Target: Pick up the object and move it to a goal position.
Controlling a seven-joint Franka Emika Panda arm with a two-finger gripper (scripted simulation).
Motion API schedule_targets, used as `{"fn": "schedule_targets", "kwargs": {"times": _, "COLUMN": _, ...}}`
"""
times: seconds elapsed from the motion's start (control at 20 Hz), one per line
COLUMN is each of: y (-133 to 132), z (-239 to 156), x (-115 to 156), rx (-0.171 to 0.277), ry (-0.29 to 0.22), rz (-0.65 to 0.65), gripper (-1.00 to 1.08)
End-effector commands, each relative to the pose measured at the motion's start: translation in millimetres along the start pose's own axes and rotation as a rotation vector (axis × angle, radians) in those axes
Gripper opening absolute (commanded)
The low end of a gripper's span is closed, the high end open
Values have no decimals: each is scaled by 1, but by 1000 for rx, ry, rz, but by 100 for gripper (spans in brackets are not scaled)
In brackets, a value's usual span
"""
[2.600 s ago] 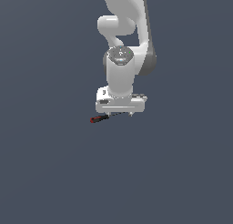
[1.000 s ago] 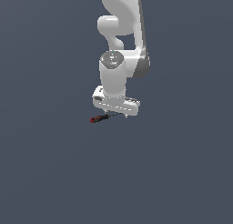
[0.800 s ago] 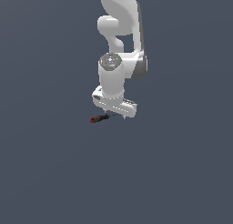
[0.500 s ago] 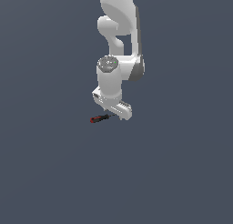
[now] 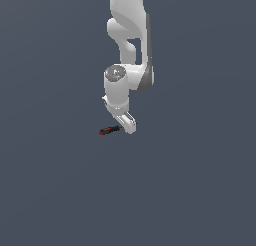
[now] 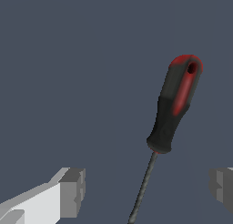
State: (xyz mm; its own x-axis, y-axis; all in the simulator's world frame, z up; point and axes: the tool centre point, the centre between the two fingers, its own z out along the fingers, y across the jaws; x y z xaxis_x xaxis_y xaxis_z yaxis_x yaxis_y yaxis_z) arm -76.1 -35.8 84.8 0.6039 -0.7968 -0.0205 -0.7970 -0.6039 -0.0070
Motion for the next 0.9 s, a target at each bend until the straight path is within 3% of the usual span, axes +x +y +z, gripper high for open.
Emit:
{"fn": "schedule_targets", "kwargs": {"times": 0.0, "y": 8, "z": 5, "x": 0, "rx": -1, "ry": 5, "rz": 74, "gripper": 100}}
{"fn": "schedule_targets", "kwargs": {"times": 0.45, "y": 26, "z": 17, "x": 0, "rx": -4, "ry": 18, "rz": 245, "gripper": 100}}
{"fn": "schedule_targets", "kwargs": {"times": 0.85, "y": 30, "z": 19, "x": 0, "rx": -4, "ry": 21, "rz": 280, "gripper": 100}}
